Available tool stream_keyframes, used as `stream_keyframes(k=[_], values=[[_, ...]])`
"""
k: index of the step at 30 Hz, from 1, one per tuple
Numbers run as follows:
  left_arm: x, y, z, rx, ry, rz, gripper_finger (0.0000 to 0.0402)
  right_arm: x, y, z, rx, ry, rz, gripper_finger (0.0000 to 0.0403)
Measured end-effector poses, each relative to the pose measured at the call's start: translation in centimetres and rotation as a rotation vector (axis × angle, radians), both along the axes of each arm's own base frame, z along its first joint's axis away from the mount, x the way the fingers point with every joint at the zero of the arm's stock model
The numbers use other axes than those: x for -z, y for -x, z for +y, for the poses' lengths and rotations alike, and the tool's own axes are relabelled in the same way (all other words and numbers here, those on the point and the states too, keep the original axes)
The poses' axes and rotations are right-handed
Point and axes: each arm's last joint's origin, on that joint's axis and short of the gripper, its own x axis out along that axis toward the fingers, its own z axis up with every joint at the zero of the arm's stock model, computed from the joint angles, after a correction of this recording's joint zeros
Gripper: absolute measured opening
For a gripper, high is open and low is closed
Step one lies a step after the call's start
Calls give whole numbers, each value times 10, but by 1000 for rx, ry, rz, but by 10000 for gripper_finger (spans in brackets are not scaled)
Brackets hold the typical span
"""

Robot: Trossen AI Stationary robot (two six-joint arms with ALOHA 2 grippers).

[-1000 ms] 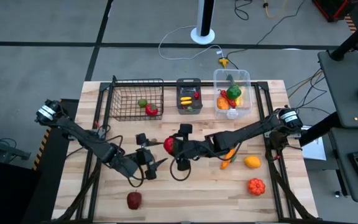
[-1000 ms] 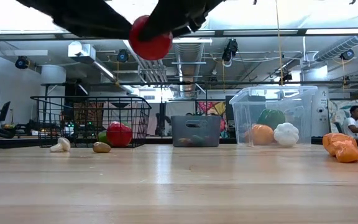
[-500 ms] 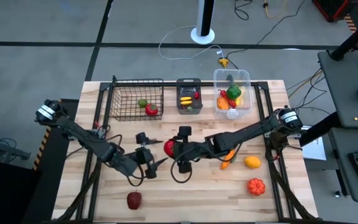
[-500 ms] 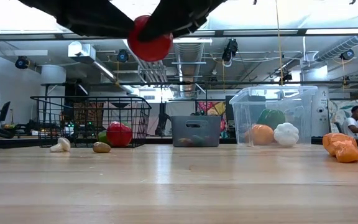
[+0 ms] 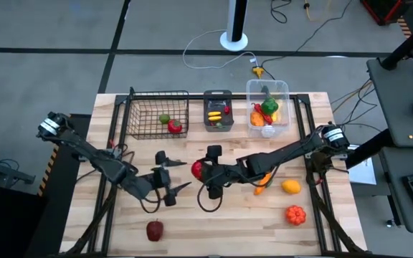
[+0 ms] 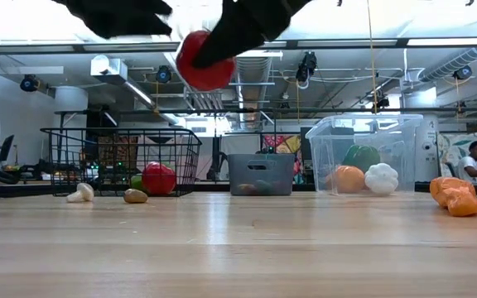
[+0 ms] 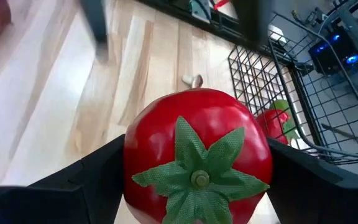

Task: Sort produce into baskets
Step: Put the tomato into the black basket

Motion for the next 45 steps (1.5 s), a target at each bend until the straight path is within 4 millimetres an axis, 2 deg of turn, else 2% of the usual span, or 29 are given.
stream_keyframes(k=[4,7,12,14,17,22,32,40,45], values=[[-8,13,3,5,88,-72,314,2,1,0,-13,12,-31,312],[-11,21,8,-7,218,-187,314,7,0,0,-32,27,-98,312],[-4,26,17,-78,541,-332,314,11,0,-1,36,130,-150,310],[-1,26,18,-115,690,-367,313,8,0,-3,101,206,-149,310],[8,21,18,-179,809,-392,313,1,-1,-5,143,271,-152,314],[13,10,24,-244,830,-412,313,-8,-4,-3,134,278,-171,311],[0,3,25,-212,765,-439,313,-6,-3,-2,134,274,-148,313],[10,-6,30,-255,739,-415,313,-6,-3,-2,137,268,-152,315],[7,-12,29,-254,722,-415,313,-6,-3,-2,137,268,-151,314]])
